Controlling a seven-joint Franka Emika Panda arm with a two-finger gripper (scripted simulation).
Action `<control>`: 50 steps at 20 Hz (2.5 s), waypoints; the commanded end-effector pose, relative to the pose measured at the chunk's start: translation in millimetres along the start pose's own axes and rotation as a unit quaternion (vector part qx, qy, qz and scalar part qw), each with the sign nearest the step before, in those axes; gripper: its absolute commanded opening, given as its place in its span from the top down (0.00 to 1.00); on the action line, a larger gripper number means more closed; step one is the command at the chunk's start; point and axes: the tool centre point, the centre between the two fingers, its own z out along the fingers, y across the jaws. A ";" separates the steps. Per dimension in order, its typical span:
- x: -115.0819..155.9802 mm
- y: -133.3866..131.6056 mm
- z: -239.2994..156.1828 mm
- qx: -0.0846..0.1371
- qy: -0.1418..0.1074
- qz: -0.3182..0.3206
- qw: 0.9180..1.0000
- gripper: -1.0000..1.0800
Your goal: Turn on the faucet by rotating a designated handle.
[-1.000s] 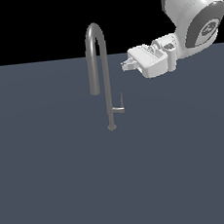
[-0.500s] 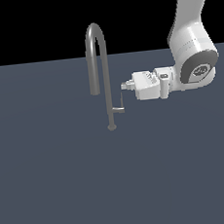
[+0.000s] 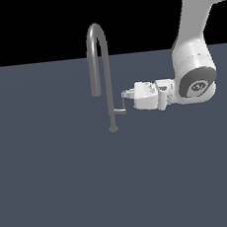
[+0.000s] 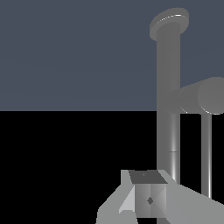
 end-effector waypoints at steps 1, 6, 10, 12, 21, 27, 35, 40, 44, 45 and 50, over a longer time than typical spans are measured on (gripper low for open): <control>0.1 -0.3 0.6 0.001 -0.001 0.000 1.000 1.00; -0.2 -0.2 0.5 0.001 -0.001 0.000 1.000 1.00; -3.9 10.3 0.6 0.001 -0.001 0.000 1.000 1.00; -5.8 15.6 0.6 0.001 -0.001 0.000 1.000 1.00; -7.5 32.9 0.7 0.002 0.000 0.000 1.000 1.00; -6.7 52.9 0.8 0.001 -0.001 0.000 1.000 1.00; 0.5 68.5 0.9 0.002 0.000 -0.004 1.000 1.00; 11.3 86.0 0.9 0.001 -0.001 -0.001 1.000 1.00; 18.8 86.1 1.0 0.003 0.000 -0.008 1.000 1.00; 24.9 90.3 1.0 0.002 0.000 -0.006 1.000 1.00; 23.3 90.3 0.9 0.001 -0.003 -0.017 1.000 1.00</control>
